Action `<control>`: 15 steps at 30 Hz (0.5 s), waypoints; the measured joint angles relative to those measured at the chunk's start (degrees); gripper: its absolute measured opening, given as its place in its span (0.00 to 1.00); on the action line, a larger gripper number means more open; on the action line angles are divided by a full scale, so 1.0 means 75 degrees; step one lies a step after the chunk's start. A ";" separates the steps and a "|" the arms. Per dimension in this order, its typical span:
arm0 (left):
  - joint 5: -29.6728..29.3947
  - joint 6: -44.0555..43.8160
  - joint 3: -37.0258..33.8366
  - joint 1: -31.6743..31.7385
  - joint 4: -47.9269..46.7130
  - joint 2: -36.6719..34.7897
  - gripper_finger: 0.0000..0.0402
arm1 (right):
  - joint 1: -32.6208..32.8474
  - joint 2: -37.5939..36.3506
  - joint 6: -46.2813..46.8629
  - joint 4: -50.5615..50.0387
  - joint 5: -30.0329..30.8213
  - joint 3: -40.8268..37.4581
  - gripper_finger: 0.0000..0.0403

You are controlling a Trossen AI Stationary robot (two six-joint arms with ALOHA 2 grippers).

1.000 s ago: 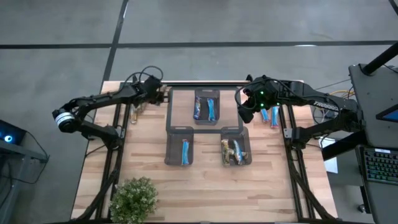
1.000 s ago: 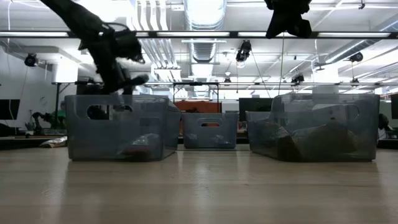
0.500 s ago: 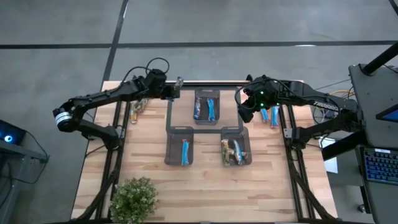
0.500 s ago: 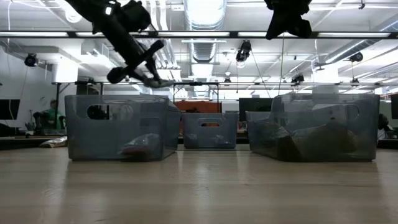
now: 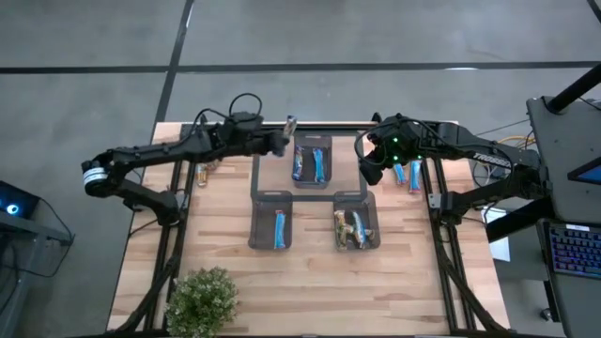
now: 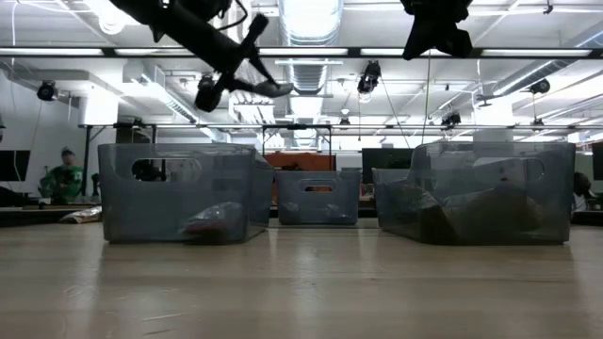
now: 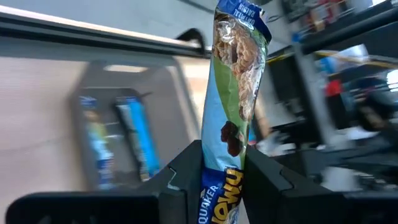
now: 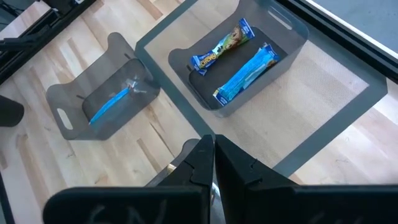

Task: Pick and place Granola Bars by type
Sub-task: Put the blue granola bar into the top black bin

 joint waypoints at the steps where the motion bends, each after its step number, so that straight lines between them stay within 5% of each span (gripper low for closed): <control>1: -0.0001 -0.0091 0.0000 -0.0058 0.0177 0.0017 0.19 | 0.0000 0.0000 0.0000 0.0000 0.0000 0.0000 0.02; 15: 0.0002 -0.1084 0.0006 -0.0306 0.1438 0.1126 0.19 | 0.0001 0.0000 -0.0109 -0.0007 -0.0003 0.0000 0.02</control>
